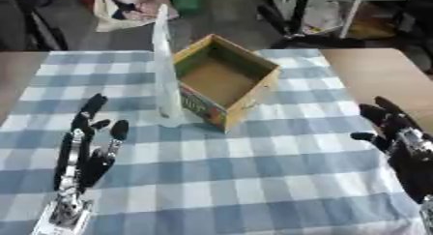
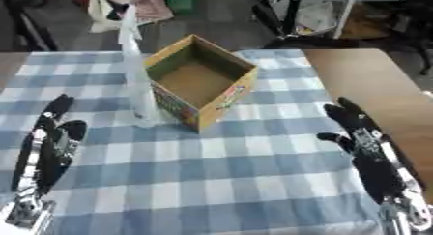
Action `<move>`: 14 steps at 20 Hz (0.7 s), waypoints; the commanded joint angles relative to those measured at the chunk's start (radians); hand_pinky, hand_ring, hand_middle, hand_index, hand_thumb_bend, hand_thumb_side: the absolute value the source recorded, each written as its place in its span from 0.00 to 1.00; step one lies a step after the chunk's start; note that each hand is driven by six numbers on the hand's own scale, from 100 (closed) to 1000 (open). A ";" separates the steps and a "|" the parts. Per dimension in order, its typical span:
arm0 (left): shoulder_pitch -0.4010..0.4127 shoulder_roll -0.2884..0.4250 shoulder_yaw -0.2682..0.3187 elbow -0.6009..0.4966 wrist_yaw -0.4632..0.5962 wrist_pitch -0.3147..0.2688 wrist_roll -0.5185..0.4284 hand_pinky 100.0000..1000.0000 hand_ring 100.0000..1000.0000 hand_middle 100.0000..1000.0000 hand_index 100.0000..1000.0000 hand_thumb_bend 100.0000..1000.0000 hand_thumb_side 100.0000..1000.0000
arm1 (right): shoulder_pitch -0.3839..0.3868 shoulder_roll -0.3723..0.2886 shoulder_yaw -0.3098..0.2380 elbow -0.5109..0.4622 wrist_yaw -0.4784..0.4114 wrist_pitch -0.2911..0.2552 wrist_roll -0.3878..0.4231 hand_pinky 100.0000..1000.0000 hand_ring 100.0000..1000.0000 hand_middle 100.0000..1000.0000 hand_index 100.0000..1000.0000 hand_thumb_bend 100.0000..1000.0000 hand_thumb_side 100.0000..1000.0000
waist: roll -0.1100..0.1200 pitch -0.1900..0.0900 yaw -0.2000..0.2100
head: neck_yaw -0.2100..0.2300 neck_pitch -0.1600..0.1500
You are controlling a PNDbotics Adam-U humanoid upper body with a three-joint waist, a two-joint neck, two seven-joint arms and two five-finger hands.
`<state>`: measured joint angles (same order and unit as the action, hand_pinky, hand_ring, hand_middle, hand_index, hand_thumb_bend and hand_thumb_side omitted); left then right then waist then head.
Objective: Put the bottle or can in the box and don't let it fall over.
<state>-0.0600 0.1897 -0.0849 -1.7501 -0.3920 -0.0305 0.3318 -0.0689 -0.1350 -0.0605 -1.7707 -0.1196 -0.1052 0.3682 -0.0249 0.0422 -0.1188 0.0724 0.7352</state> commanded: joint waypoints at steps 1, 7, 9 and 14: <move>-0.039 0.037 -0.021 -0.020 -0.053 0.074 0.028 0.81 0.98 0.86 0.95 0.42 0.75 | -0.006 -0.013 0.001 -0.010 -0.003 0.001 0.001 0.72 1.00 0.87 1.00 0.00 0.78 | 0.002 -0.007 -0.004 | 0.003 -0.012; -0.135 0.060 -0.050 0.006 -0.050 0.152 -0.030 0.81 0.96 0.84 0.94 0.39 0.76 | -0.003 -0.012 0.004 -0.010 -0.005 0.001 0.004 0.72 1.00 0.87 1.00 0.00 0.78 | 0.000 -0.010 -0.008 | 0.006 -0.015; -0.174 0.066 -0.056 0.022 -0.047 0.164 -0.038 0.80 0.95 0.83 0.94 0.39 0.76 | -0.003 -0.011 0.005 -0.010 -0.005 0.002 0.006 0.72 1.00 0.87 1.00 0.00 0.78 | 0.000 -0.011 -0.011 | 0.010 -0.016; -0.261 0.079 -0.053 0.070 -0.039 0.181 -0.030 0.80 0.93 0.82 0.93 0.37 0.73 | -0.001 -0.009 0.006 -0.009 -0.004 0.004 0.007 0.72 1.00 0.87 1.00 0.00 0.78 | 0.000 -0.011 -0.017 | 0.012 -0.018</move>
<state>-0.3017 0.2437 -0.1391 -1.6781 -0.4325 0.1447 0.2986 -0.0610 -0.1350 -0.0547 -1.7681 -0.1196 -0.1010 0.3738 -0.0259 0.0420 -0.1357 0.0813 0.7279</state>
